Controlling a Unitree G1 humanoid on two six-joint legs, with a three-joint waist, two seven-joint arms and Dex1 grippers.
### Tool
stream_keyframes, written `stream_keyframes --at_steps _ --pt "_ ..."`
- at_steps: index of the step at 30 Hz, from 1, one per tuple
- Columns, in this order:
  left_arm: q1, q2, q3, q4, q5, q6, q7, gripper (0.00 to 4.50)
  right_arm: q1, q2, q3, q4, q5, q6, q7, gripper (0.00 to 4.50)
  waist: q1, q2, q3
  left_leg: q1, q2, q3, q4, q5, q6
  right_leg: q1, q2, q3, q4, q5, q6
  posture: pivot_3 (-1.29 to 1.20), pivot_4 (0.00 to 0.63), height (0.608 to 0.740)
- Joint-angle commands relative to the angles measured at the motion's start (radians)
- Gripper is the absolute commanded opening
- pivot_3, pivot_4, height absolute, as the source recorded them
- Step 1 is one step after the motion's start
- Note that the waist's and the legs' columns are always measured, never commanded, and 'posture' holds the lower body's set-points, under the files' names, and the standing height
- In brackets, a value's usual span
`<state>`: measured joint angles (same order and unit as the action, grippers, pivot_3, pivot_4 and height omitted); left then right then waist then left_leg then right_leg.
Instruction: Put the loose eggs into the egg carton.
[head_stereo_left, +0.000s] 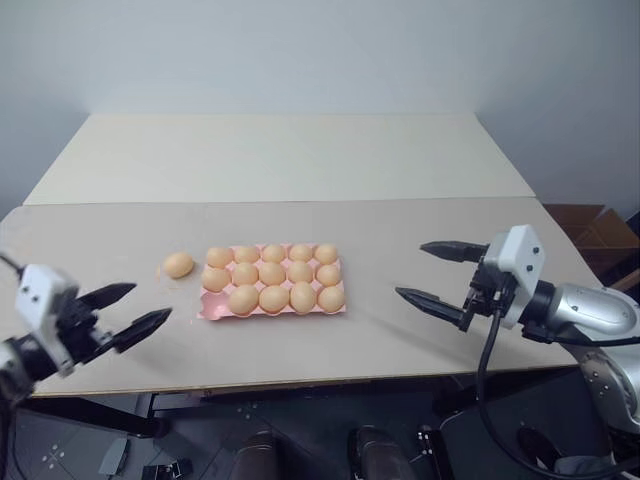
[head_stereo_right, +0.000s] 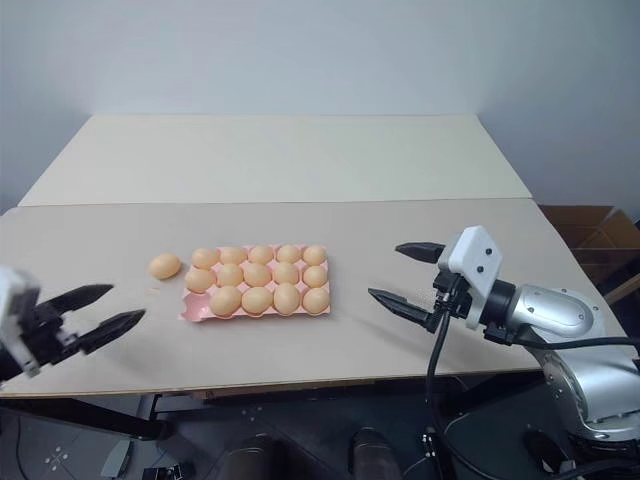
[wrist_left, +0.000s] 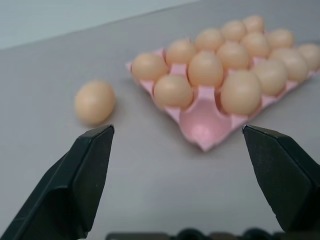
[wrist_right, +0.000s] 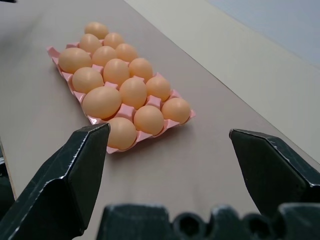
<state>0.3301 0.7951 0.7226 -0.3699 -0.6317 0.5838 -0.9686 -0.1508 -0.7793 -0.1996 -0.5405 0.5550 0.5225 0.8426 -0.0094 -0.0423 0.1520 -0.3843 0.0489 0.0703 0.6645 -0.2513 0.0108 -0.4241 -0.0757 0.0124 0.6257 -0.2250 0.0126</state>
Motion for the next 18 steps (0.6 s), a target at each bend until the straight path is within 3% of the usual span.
stream_keyframes --at_steps 1,9,14,18 --pt "0.027 0.002 0.064 -0.017 -0.032 -0.043 -0.047 4.47 -0.012 -0.013 -0.016 0.005 0.004 -0.035 0.023 4.50 0.010 0.000 0.000 0.000 0.000 0.000 0.000 0.000 0.000 0.000 0.000 -0.001 0.000 0.000 0.000 0.00 0.150 0.740" --pt "-0.060 -0.025 -0.002 -0.036 -0.021 -0.004 0.104 4.47 -0.017 -0.011 -0.016 0.020 -0.009 -0.037 0.024 4.50 0.022 0.000 0.000 0.000 0.000 0.000 0.000 0.000 0.000 0.000 0.000 0.000 0.000 0.000 0.000 0.00 0.150 0.740" --pt "-0.298 -0.001 -0.172 0.077 0.077 0.086 0.304 4.47 -0.025 -0.003 -0.005 0.013 -0.015 -0.031 0.010 4.50 0.023 -0.001 0.000 0.000 -0.001 -0.001 0.000 0.001 0.000 0.001 0.001 -0.001 0.001 0.004 0.006 0.00 0.150 0.740" --pt "-0.512 0.016 -0.332 0.293 0.173 0.042 0.302 4.47 -0.035 -0.001 0.003 0.008 -0.016 -0.027 0.003 4.50 0.016 -0.001 -0.001 0.000 -0.001 -0.001 0.000 0.001 0.000 0.001 0.002 -0.001 0.001 0.005 0.007 0.00 0.150 0.740"
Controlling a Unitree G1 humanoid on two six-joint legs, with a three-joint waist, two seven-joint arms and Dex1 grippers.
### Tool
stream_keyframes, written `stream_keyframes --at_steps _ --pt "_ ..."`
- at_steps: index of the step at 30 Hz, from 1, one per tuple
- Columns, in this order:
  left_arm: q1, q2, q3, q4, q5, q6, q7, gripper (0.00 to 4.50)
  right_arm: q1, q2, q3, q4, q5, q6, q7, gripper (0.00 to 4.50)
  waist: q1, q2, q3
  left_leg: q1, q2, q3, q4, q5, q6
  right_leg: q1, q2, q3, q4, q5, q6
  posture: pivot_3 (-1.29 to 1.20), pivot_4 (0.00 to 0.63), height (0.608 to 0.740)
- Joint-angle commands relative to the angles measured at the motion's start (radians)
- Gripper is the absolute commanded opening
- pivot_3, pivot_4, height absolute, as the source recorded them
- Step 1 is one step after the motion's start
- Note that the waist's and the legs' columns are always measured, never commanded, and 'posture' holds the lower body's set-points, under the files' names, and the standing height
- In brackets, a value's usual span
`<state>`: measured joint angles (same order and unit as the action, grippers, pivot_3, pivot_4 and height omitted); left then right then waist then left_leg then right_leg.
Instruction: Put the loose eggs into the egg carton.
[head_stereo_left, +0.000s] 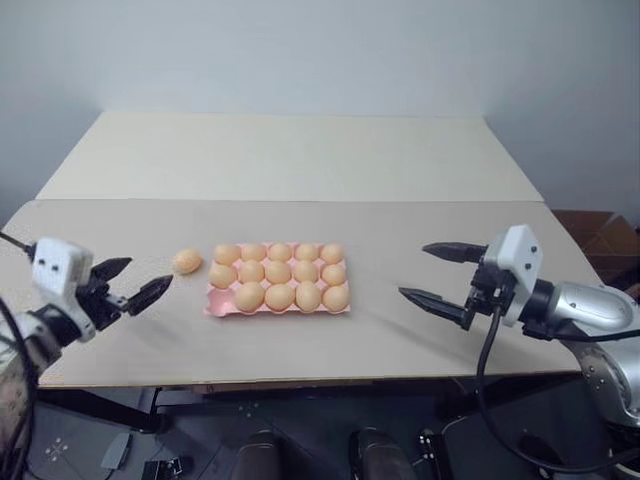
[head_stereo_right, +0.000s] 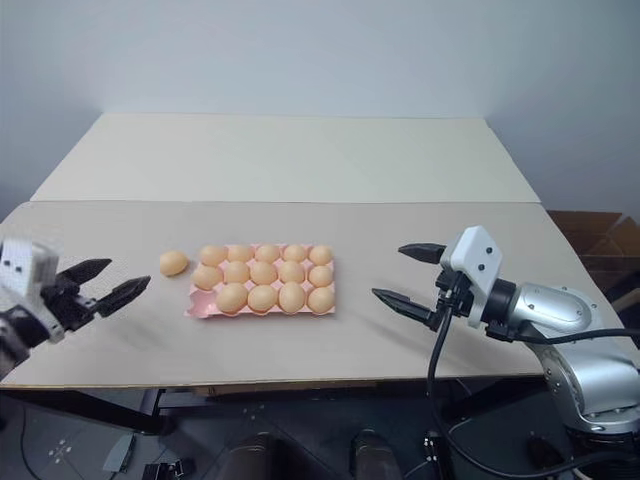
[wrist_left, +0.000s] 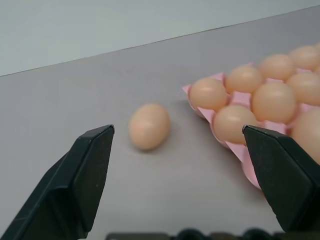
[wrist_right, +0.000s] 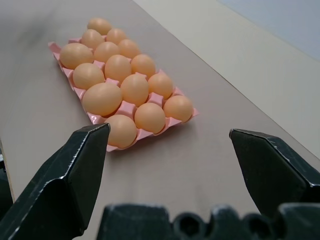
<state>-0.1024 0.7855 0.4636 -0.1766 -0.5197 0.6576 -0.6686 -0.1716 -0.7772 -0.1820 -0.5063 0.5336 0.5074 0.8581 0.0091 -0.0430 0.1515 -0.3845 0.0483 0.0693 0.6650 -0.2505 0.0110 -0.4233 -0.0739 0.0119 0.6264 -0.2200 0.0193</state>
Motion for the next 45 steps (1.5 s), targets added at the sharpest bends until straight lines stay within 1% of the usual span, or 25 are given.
stream_keyframes --at_steps 1,5,8,11,17,18,21,23,26,28,32,35,40,41,42,45 --pt "-0.135 0.029 -0.113 0.160 0.084 -0.036 -0.004 4.47 -0.016 -0.005 -0.012 -0.028 0.003 -0.013 -0.012 4.50 -0.003 0.000 0.000 0.000 0.000 0.000 0.000 0.000 0.000 0.000 0.000 0.000 0.000 0.000 0.000 0.00 0.150 0.740" --pt "-0.297 0.025 -0.237 0.371 0.172 -0.081 -0.032 4.47 -0.013 -0.012 -0.019 -0.043 0.011 -0.005 -0.021 4.50 -0.006 0.000 0.000 -0.001 0.000 0.000 0.000 0.000 0.000 0.000 0.000 0.000 -0.001 0.000 0.000 0.00 0.150 0.740" --pt "-0.376 0.012 -0.287 0.478 0.211 -0.093 -0.038 4.47 0.000 -0.016 -0.033 -0.063 0.019 0.003 -0.030 4.50 -0.008 0.000 0.000 -0.003 0.000 0.000 0.000 0.000 0.000 -0.001 0.000 -0.001 -0.001 0.000 0.000 0.00 0.150 0.740" --pt "-0.407 0.003 -0.314 0.529 0.235 -0.111 -0.053 3.85 0.008 -0.015 -0.045 -0.080 0.027 0.013 -0.042 4.50 -0.008 0.000 0.000 -0.004 0.000 0.000 0.000 -0.001 0.001 -0.001 0.000 -0.001 -0.002 0.000 0.001 0.00 0.150 0.740" --pt "-0.399 0.001 -0.314 0.535 0.245 -0.133 -0.076 1.91 -0.015 -0.007 -0.054 -0.092 0.054 0.042 -0.072 4.50 -0.007 0.000 0.000 -0.003 0.000 -0.001 0.000 0.000 0.000 -0.001 -0.001 -0.001 -0.001 0.000 0.001 0.00 0.150 0.740" --pt "-0.391 0.004 -0.299 0.517 0.240 -0.130 -0.071 1.74 -0.016 -0.007 -0.053 -0.091 0.055 0.043 -0.077 4.50 -0.007 0.000 0.000 -0.003 0.000 -0.001 0.000 0.000 0.000 -0.001 -0.001 -0.001 0.000 0.000 0.001 0.00 0.150 0.740" --pt "-0.342 0.037 -0.251 0.421 0.215 -0.136 -0.094 1.74 -0.015 -0.008 -0.048 -0.089 0.057 0.041 -0.083 4.50 -0.012 0.000 0.000 -0.003 0.000 -0.001 0.000 0.000 0.000 -0.001 -0.001 -0.001 0.000 0.000 0.001 0.00 0.150 0.740" --pt "-0.307 0.052 -0.208 0.334 0.179 -0.109 -0.111 1.74 -0.013 -0.006 -0.046 -0.090 0.055 0.043 -0.089 4.50 -0.013 0.000 0.000 -0.003 0.000 -0.001 0.000 0.000 0.000 -0.001 -0.001 -0.001 0.000 0.000 0.001 0.00 0.150 0.740" --pt "-0.210 0.062 -0.123 0.126 0.065 -0.066 -0.173 1.74 -0.004 -0.002 -0.042 -0.098 0.052 0.046 -0.096 4.50 -0.013 0.000 0.000 -0.004 0.001 -0.001 0.000 0.000 0.000 -0.002 -0.001 -0.001 -0.001 0.000 0.001 0.00 0.150 0.740" --pt "-0.144 0.061 -0.089 -0.002 -0.019 -0.022 -0.218 1.74 0.006 0.001 -0.039 -0.106 0.051 0.045 -0.099 4.50 -0.013 0.000 0.000 -0.004 0.001 -0.001 0.000 -0.001 0.000 -0.002 -0.002 -0.001 -0.001 0.000 0.001 0.00 0.150 0.740" --pt "-0.049 0.054 -0.114 -0.141 -0.085 0.029 -0.244 1.74 0.012 0.003 -0.031 -0.112 0.049 0.041 -0.108 4.50 -0.009 0.000 0.000 -0.002 0.000 0.000 0.000 0.000 0.000 0.000 -0.003 0.000 -0.001 0.000 0.001 0.00 0.150 0.740" --pt "-0.017 0.040 -0.155 -0.160 -0.060 0.046 -0.204 1.74 0.010 0.005 -0.030 -0.114 0.046 0.040 -0.115 4.50 -0.008 0.000 0.000 0.000 0.000 0.000 0.000 0.000 0.000 0.000 -0.002 0.000 0.001 0.000 0.001 0.00 0.150 0.740" --pt "0.008 0.044 -0.203 -0.169 -0.036 0.066 -0.164 1.74 0.011 0.003 -0.041 -0.117 0.050 0.040 -0.120 4.50 -0.008 0.000 0.000 0.000 0.000 0.000 0.000 0.001 0.000 0.000 0.000 0.000 0.002 0.000 0.001 0.00 0.150 0.740" --pt "0.005 0.039 -0.207 -0.165 -0.035 0.069 -0.155 2.39 0.012 0.004 -0.042 -0.118 0.052 0.040 -0.121 4.50 -0.008 0.000 0.000 0.000 0.000 0.000 0.000 0.001 0.000 0.000 0.000 0.000 0.001 0.000 0.001 0.00 0.150 0.740" --pt "0.004 0.035 -0.209 -0.162 -0.032 0.060 -0.153 2.62 0.012 0.003 -0.043 -0.118 0.053 0.041 -0.122 4.50 -0.009 0.000 0.000 0.000 0.000 0.000 0.000 0.001 0.000 0.000 0.000 0.000 0.001 0.000 0.001 0.00 0.150 0.740" --pt "-0.012 0.030 -0.205 -0.156 -0.040 0.052 -0.158 3.68 0.005 0.003 -0.042 -0.121 0.057 0.045 -0.128 4.50 -0.009 0.000 0.000 -0.001 0.000 0.000 0.000 0.001 0.000 0.000 -0.001 0.000 0.000 0.000 0.001 0.00 0.150 0.740"
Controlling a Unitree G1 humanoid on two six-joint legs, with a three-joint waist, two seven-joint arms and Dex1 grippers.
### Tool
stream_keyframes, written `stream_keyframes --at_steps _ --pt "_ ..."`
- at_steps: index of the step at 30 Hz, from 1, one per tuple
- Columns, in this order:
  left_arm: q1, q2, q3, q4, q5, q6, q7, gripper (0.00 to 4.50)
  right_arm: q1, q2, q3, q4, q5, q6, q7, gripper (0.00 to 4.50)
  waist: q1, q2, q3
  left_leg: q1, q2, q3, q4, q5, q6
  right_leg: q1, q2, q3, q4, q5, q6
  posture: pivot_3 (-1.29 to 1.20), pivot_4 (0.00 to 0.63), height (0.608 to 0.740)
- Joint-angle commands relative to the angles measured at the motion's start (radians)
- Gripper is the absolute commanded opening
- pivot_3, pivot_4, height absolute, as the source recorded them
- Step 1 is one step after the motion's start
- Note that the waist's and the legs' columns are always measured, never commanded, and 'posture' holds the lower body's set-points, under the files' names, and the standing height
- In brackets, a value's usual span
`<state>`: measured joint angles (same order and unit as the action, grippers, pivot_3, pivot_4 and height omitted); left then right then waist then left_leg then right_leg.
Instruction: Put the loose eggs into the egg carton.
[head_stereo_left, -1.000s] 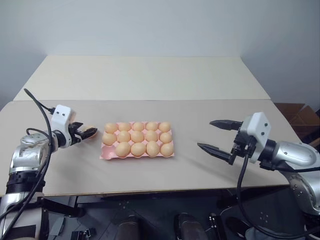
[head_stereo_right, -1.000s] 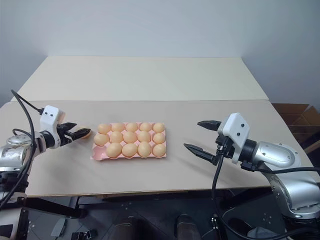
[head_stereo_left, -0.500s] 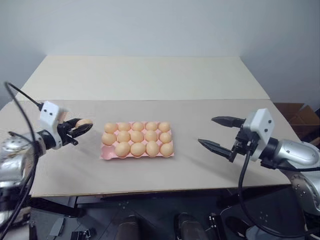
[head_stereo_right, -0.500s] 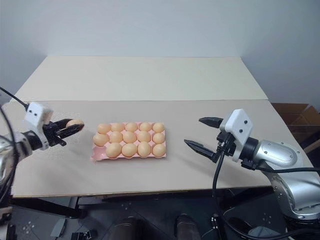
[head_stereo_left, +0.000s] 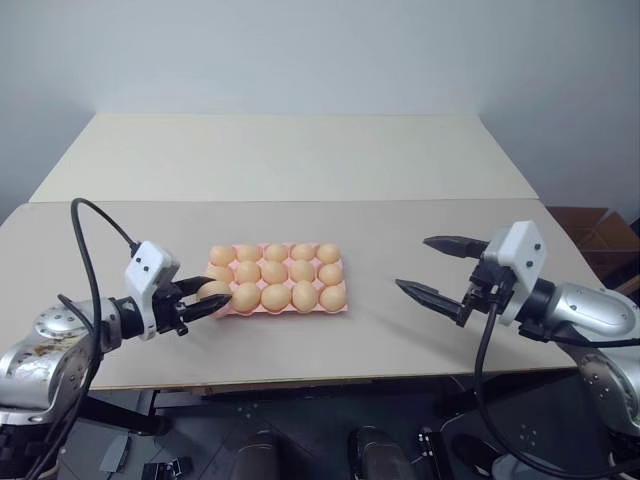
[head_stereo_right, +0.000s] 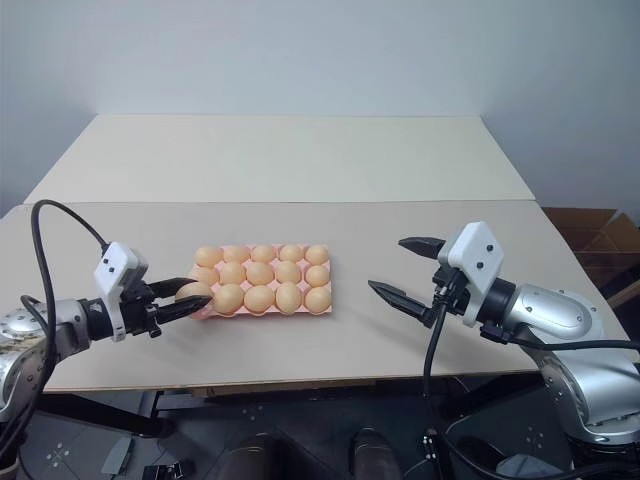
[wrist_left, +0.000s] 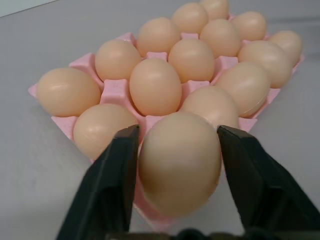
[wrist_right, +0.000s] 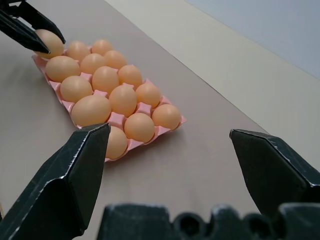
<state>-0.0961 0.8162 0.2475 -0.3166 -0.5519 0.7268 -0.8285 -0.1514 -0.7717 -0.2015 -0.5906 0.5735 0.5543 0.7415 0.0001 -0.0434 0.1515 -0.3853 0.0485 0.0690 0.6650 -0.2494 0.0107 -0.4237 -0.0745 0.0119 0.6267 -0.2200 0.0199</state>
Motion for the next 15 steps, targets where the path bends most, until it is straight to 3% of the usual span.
stream_keyframes --at_steps 1,3,8,15 --pt "-0.024 0.003 0.022 -0.016 -0.016 -0.018 -0.003 3.99 -0.019 -0.002 -0.023 -0.038 0.020 0.001 -0.013 4.50 0.001 0.000 0.000 0.000 0.000 0.000 0.000 0.000 0.000 0.000 0.000 0.000 0.000 0.000 0.000 0.00 0.150 0.740" --pt "-0.029 0.014 0.051 -0.026 -0.031 -0.016 -0.012 4.43 -0.021 -0.003 -0.024 -0.043 0.025 0.005 -0.016 4.50 0.001 0.000 0.000 0.000 0.000 0.000 0.000 0.000 0.000 0.000 0.000 0.000 -0.001 0.000 0.000 0.00 0.150 0.740" --pt "-0.012 0.057 0.235 -0.054 -0.120 0.007 -0.037 4.43 -0.024 -0.004 -0.024 -0.053 0.039 0.011 -0.017 4.50 -0.004 0.000 0.000 -0.001 0.000 0.000 0.000 0.000 0.000 -0.001 0.000 0.000 0.000 0.000 0.000 0.00 0.150 0.740" --pt "0.292 0.065 0.490 -0.025 -0.121 -0.090 -0.224 4.43 0.027 -0.017 -0.053 -0.022 0.050 -0.028 0.047 4.50 -0.015 0.001 0.000 0.000 0.001 0.001 -0.001 -0.001 0.001 -0.001 -0.001 0.000 -0.001 -0.001 -0.001 0.00 0.150 0.740"
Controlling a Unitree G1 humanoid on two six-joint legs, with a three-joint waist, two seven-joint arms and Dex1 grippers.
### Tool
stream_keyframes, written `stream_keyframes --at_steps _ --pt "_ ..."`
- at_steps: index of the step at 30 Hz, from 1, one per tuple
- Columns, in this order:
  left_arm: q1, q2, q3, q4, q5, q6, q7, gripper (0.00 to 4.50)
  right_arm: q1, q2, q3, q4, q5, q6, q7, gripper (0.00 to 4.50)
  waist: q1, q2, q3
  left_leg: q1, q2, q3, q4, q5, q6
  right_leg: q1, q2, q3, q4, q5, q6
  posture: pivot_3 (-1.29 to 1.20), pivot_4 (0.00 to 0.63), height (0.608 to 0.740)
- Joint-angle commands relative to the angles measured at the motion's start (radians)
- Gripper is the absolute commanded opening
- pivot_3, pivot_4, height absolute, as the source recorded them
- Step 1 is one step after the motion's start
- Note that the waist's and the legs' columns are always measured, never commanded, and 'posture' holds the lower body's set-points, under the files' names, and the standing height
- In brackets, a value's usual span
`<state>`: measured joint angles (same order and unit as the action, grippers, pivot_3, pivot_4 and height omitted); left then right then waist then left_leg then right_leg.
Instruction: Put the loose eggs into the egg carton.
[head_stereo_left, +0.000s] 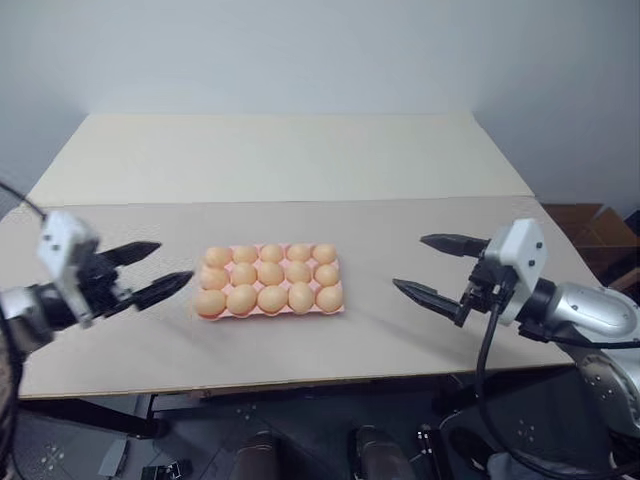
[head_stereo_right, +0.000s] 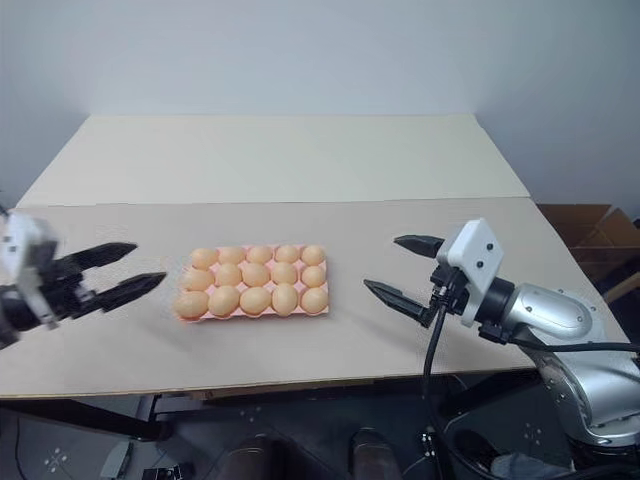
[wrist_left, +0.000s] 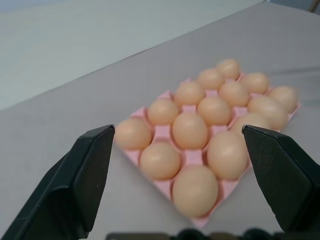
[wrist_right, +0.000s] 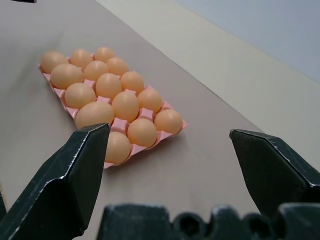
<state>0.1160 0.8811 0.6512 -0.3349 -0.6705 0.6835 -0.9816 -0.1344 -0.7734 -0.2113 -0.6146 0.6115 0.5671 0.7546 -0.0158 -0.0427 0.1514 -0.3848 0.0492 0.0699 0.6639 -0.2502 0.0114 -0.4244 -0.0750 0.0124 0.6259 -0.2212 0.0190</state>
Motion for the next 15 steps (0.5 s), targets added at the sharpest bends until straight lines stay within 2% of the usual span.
stream_keyframes --at_steps 1,7,15 --pt "0.107 -0.002 0.099 -0.006 -0.006 -0.049 -0.080 4.43 0.015 -0.017 -0.046 0.009 0.007 -0.049 0.044 4.50 0.002 0.000 0.000 0.000 0.000 0.000 0.000 0.000 0.000 0.000 0.000 0.000 0.000 0.000 0.000 0.00 0.150 0.740" --pt "0.254 -0.078 0.130 -0.059 -0.011 -0.062 -0.050 4.43 0.036 -0.025 -0.054 0.069 -0.017 -0.079 0.077 4.50 0.018 0.000 0.000 0.001 0.000 0.001 0.001 0.000 0.000 0.001 -0.001 0.000 0.000 -0.004 -0.005 0.00 0.150 0.740" --pt "0.288 -0.125 0.189 -0.118 -0.094 -0.039 -0.015 4.43 0.045 -0.026 -0.056 0.088 -0.031 -0.092 0.091 4.50 0.022 -0.001 0.000 0.001 0.000 0.000 0.001 0.000 0.000 0.000 0.000 0.000 0.000 -0.004 -0.006 0.00 0.150 0.740"
